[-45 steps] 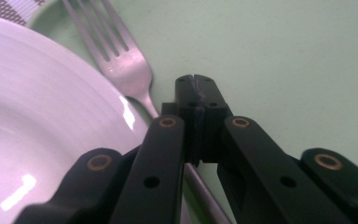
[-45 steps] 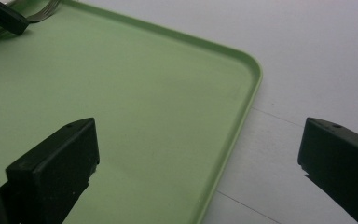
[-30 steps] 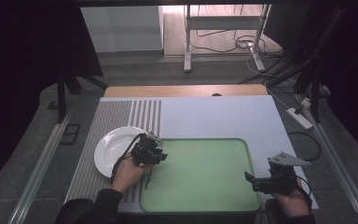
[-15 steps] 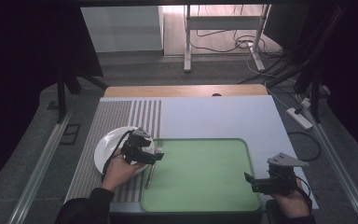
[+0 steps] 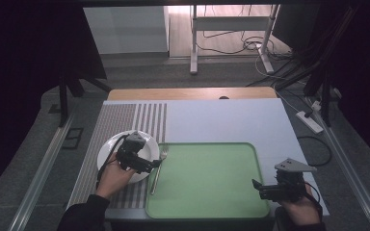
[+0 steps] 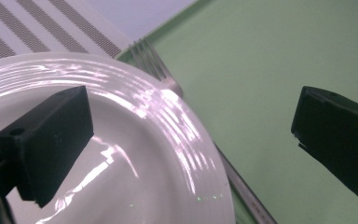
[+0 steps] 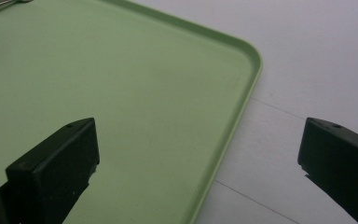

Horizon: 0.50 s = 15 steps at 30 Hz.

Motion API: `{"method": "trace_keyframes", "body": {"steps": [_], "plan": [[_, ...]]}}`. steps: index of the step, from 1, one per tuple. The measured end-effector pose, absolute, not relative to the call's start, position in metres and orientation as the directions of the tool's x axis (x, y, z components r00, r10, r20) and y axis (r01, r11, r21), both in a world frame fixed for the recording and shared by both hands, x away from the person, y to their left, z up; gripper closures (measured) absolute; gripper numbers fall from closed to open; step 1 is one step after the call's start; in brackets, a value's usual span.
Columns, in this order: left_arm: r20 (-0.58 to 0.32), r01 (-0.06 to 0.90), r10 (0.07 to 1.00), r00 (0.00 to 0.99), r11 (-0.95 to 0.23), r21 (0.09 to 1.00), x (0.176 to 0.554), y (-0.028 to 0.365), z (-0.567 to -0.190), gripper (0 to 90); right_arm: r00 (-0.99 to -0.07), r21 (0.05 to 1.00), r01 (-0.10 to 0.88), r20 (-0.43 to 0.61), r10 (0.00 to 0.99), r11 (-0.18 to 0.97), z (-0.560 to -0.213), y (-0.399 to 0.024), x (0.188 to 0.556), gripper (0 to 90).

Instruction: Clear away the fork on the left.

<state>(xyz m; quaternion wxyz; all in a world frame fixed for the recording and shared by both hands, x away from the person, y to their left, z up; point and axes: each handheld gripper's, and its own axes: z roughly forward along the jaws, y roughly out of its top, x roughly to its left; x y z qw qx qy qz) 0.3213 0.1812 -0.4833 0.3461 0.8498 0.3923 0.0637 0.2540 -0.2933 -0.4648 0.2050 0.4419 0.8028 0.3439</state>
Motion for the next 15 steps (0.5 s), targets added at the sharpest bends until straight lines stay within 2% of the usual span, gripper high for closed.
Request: {"method": "trace_keyframes", "body": {"steps": [15], "plan": [[-0.177,0.632,0.743,0.645,-0.388,0.671,0.302,0.213,-0.482,0.0,-0.519,0.738,0.578,0.002,0.855,0.349,-0.465,-0.296,0.255,0.0]]}}
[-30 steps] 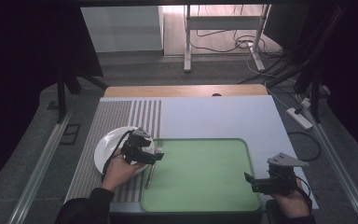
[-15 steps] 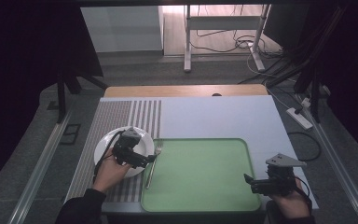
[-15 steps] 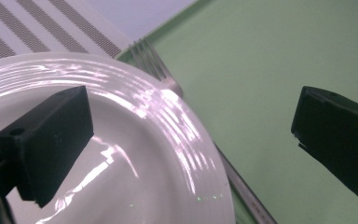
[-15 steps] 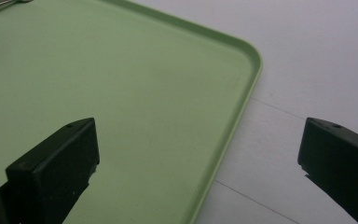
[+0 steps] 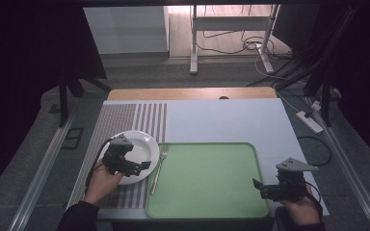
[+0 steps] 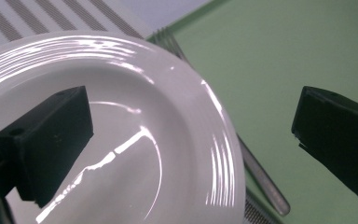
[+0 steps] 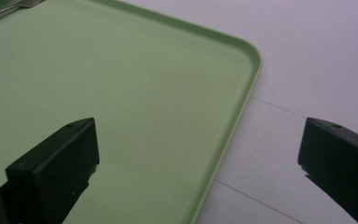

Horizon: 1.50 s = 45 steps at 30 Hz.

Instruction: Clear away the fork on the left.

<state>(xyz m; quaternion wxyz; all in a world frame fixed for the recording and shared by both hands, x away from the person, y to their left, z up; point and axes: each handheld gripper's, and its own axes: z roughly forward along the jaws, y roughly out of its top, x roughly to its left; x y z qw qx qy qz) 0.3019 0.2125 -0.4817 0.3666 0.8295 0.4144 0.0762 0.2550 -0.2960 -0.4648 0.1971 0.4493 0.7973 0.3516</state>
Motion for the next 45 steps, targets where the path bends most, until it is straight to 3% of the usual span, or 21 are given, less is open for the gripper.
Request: {"method": "trace_keyframes", "body": {"steps": [20,45], "plan": [[-0.178,0.646,0.792,0.584,-0.321,0.692,0.265,0.256,-0.487,0.0,-0.521,0.734,0.577,-0.007,0.854,0.358,-0.465,-0.296,0.255,0.0],[-0.174,0.673,0.823,0.541,-0.299,0.676,0.241,0.275,-0.491,0.0,-0.520,0.735,0.575,-0.011,0.854,0.359,-0.465,-0.295,0.254,0.0]]}}
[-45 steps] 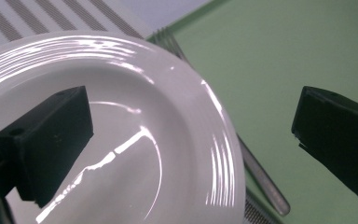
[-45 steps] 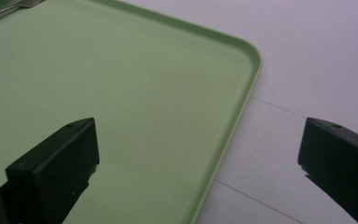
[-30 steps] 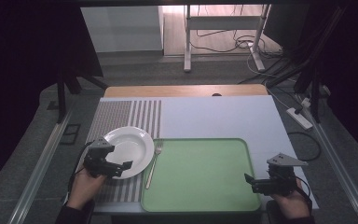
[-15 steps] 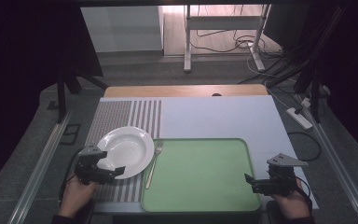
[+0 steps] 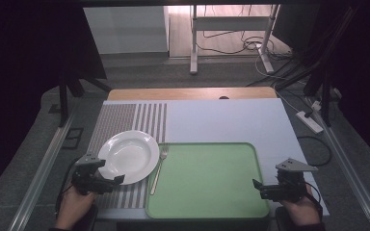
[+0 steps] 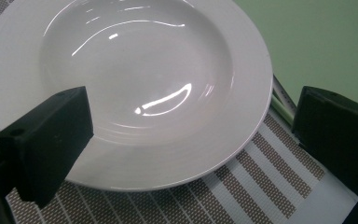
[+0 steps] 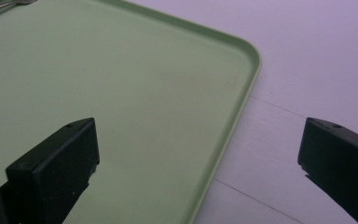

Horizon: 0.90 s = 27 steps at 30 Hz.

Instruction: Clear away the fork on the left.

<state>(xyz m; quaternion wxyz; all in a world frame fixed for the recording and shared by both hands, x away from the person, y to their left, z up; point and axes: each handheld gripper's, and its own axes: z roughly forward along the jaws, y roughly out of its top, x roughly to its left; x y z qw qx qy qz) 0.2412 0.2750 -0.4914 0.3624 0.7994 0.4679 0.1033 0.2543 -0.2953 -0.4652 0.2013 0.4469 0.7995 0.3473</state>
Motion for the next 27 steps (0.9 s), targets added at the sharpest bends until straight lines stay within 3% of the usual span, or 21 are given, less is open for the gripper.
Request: {"method": "trace_keyframes", "body": {"steps": [27], "plan": [[-0.132,0.676,0.850,0.509,-0.301,0.673,0.229,0.286,-0.490,0.0,-0.511,0.722,0.587,-0.021,0.859,0.367,-0.466,-0.294,0.255,0.0]]}}
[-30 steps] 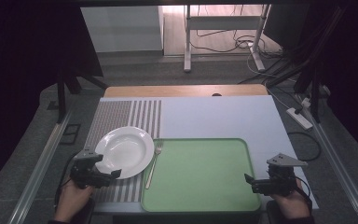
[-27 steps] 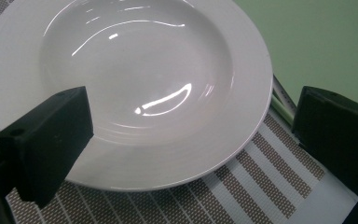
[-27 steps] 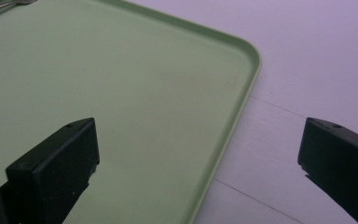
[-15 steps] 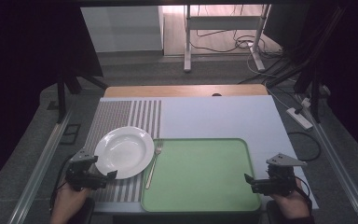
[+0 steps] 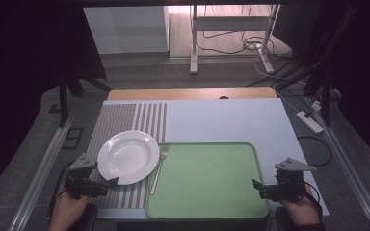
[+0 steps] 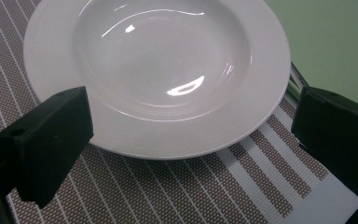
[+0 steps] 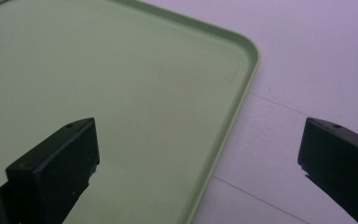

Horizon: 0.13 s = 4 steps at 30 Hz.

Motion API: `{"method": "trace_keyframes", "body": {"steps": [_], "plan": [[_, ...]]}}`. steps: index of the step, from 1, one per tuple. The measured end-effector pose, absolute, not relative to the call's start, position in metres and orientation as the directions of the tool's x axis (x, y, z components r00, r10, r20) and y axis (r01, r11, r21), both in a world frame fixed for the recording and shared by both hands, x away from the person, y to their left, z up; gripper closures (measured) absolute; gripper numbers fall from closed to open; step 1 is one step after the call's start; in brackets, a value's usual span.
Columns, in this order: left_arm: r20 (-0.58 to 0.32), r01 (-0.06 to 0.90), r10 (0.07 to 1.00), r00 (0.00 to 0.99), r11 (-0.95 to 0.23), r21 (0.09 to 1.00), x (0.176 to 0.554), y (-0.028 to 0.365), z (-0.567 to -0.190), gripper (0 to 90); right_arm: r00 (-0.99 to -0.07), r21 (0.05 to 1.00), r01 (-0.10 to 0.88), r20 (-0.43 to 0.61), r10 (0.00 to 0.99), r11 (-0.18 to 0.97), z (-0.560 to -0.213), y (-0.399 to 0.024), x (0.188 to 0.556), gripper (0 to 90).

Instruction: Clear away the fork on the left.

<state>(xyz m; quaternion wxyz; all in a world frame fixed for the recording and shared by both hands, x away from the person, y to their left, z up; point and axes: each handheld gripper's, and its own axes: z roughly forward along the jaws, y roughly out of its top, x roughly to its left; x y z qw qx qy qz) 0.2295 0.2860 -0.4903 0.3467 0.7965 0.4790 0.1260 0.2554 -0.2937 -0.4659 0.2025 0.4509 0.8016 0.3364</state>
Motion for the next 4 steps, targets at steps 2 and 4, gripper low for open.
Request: {"method": "trace_keyframes", "body": {"steps": [2,4], "plan": [[-0.137,0.681,0.850,0.508,-0.299,0.669,0.2306,0.2859,-0.4907,0.0,-0.511,0.721,0.588,-0.022,0.859,0.368,-0.4660,-0.2935,0.2554,0.0],[-0.140,0.684,0.850,0.509,-0.300,0.665,0.2315,0.2858,-0.4907,0.0,-0.511,0.719,0.589,-0.022,0.860,0.368,-0.4663,-0.2937,0.2557,0.0]]}}
